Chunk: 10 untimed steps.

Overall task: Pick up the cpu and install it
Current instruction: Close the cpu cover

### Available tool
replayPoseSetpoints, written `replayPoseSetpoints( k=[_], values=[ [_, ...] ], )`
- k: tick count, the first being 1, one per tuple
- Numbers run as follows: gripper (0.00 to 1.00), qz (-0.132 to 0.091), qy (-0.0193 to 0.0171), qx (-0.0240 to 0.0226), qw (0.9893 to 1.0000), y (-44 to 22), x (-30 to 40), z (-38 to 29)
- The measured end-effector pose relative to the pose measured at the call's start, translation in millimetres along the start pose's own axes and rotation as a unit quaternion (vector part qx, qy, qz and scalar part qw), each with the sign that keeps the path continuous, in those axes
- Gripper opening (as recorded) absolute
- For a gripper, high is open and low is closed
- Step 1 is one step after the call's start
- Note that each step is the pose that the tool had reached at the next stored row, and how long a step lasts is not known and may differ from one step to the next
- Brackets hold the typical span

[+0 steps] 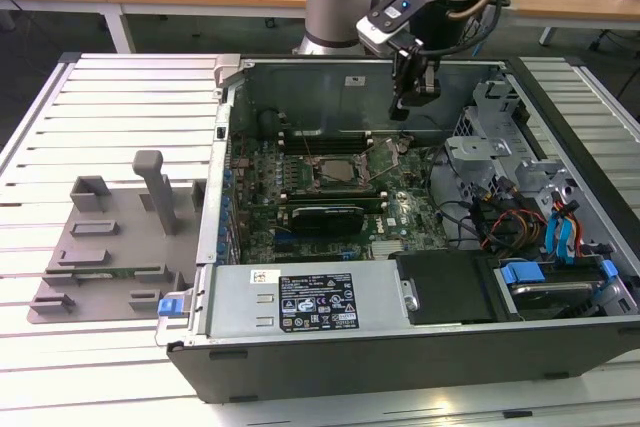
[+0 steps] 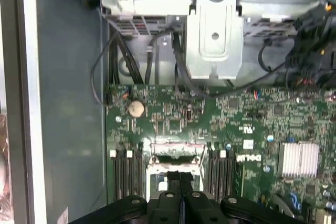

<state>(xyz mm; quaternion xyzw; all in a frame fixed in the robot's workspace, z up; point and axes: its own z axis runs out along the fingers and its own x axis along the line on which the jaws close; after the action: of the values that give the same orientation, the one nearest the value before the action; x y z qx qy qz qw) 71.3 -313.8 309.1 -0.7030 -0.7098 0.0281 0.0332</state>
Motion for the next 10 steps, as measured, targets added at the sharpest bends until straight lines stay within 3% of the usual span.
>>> replayPoseSetpoints(
  k=[2,6,8,10],
  values=[
    [0.11,0.000,0.0000,0.0002,1.0000,6.7,0.0,-0.5],
    [0.11,0.000,0.0000,0.0007,1.0000,28.8,-0.1,-2.4],
    [0.11,0.000,0.0000,0.0009,1.0000,34.6,-0.1,-2.8],
    [0.11,0.000,0.0000,0.0012,1.0000,47.4,-0.2,-3.9]
  ],
)
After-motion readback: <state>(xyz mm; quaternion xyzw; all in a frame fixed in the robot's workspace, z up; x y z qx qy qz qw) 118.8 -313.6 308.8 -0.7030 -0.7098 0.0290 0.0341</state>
